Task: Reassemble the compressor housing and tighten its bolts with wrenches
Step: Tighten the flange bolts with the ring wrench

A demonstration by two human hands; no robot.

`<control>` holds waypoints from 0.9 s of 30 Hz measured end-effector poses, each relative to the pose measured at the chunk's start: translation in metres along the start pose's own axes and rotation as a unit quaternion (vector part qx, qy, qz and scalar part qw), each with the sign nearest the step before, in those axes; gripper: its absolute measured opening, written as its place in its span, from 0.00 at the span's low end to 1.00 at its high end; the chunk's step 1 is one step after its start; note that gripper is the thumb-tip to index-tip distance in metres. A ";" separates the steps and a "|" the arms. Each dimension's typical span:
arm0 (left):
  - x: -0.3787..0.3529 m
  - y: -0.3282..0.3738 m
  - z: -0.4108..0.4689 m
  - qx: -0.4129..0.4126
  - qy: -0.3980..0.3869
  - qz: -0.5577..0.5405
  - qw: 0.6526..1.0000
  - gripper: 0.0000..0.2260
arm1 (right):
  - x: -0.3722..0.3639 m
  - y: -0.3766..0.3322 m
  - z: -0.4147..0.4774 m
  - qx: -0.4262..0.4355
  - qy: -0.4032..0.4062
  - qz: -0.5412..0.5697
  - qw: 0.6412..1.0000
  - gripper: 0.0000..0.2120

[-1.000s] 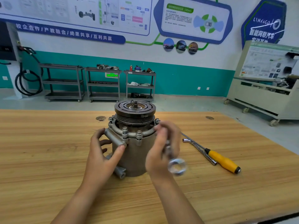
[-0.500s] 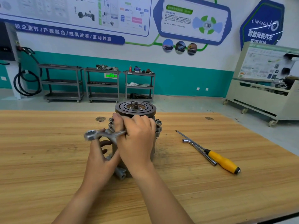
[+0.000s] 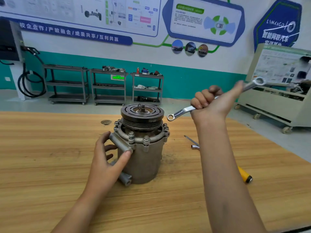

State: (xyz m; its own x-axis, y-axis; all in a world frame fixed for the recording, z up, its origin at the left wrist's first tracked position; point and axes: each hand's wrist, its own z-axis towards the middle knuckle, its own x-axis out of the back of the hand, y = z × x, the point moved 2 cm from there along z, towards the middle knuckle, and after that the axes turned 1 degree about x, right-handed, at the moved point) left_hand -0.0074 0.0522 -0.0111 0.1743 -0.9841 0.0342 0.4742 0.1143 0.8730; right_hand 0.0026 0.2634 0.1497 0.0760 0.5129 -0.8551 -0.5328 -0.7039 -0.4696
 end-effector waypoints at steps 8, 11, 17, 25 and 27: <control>0.003 -0.003 0.002 0.010 -0.012 -0.028 0.999 0.32 | 0.026 0.038 0.034 -0.164 0.073 0.039 0.983 0.24; 0.003 -0.003 0.002 0.010 -0.011 -0.024 1.000 0.30 | 0.028 0.036 0.042 -0.154 0.081 0.034 0.984 0.23; 0.003 -0.004 0.002 0.013 -0.011 -0.017 1.000 0.29 | 0.028 0.034 0.045 -0.152 0.067 -0.002 0.986 0.23; 0.002 0.001 0.001 0.015 -0.007 -0.019 1.000 0.32 | 0.031 0.034 0.046 -0.170 0.092 -0.016 0.981 0.21; 0.002 0.001 0.001 0.014 -0.008 -0.018 1.000 0.31 | 0.032 0.035 0.046 -0.177 0.095 -0.026 0.979 0.20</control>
State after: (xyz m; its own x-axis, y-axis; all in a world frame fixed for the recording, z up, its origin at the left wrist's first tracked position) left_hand -0.0074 0.0501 -0.0101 0.1434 -0.9896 0.0100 0.4553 0.0750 0.8872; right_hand -0.0524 0.2778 0.1160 0.2684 0.4749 -0.8381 -0.2005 -0.8235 -0.5308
